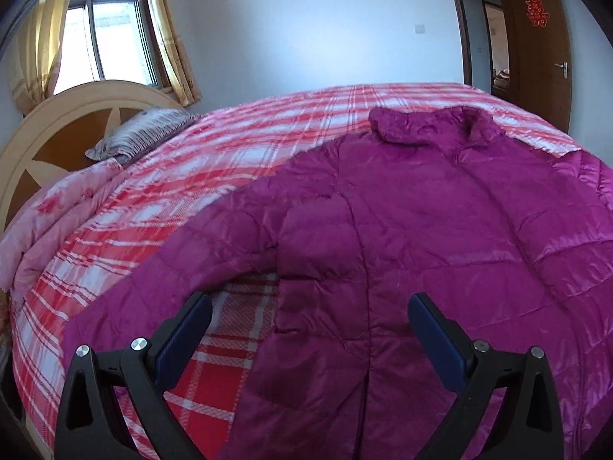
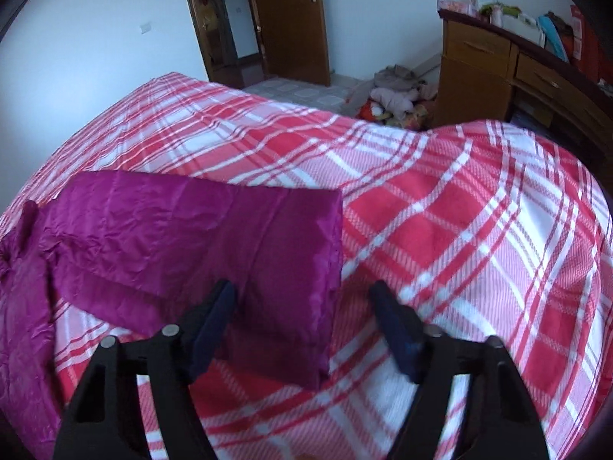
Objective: Fold large clothes
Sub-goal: 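Grasp the cuff of one jacket sleeve with the right tool, then lift the sleeve with the right tool and lay it across the jacket body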
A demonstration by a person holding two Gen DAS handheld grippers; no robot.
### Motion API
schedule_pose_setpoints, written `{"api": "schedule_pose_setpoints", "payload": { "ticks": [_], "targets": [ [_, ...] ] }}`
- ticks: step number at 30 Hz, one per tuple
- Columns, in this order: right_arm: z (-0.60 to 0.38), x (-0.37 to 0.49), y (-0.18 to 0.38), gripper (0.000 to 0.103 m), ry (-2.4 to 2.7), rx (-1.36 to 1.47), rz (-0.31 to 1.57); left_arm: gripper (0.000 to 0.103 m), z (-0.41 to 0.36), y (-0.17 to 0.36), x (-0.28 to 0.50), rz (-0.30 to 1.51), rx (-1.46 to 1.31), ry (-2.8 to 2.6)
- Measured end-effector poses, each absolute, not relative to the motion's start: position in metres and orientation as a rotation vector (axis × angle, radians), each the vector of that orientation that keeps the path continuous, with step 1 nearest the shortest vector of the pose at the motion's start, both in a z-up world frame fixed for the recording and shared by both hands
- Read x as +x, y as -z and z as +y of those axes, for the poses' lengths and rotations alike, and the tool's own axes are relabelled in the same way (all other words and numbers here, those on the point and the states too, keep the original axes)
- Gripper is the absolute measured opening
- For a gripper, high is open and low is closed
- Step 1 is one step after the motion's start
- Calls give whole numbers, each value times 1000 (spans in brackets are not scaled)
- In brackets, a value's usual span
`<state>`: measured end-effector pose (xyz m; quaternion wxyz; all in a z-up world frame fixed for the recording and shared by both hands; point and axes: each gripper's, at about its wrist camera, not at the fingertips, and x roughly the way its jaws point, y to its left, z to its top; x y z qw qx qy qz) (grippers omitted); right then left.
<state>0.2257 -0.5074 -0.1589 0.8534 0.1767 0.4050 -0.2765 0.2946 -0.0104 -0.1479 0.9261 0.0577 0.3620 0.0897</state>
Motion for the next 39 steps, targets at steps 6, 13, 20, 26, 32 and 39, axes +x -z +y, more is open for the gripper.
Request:
{"api": "schedule_pose_setpoints", "payload": {
  "ticks": [6, 13, 20, 26, 32, 39],
  "targets": [
    [-503, 239, 166, 30, 510, 331, 903, 102, -10, 159, 299, 774, 103, -170],
    [-498, 250, 137, 15, 517, 250, 847, 102, -5, 156, 301, 756, 60, -151],
    [-451, 270, 56, 15, 506, 9, 682, 102, -3, 155, 301, 738, 49, -151],
    [-379, 292, 2, 14, 428, -193, 552, 102, 0, 157, 304, 753, 23, -129],
    [-294, 303, -18, 14, 286, -340, 474, 102, 3, 157, 302, 748, 3, -120],
    [-200, 315, -2, 14, 103, -455, 449, 102, 8, 157, 302, 747, -31, -112]
  ]
}}
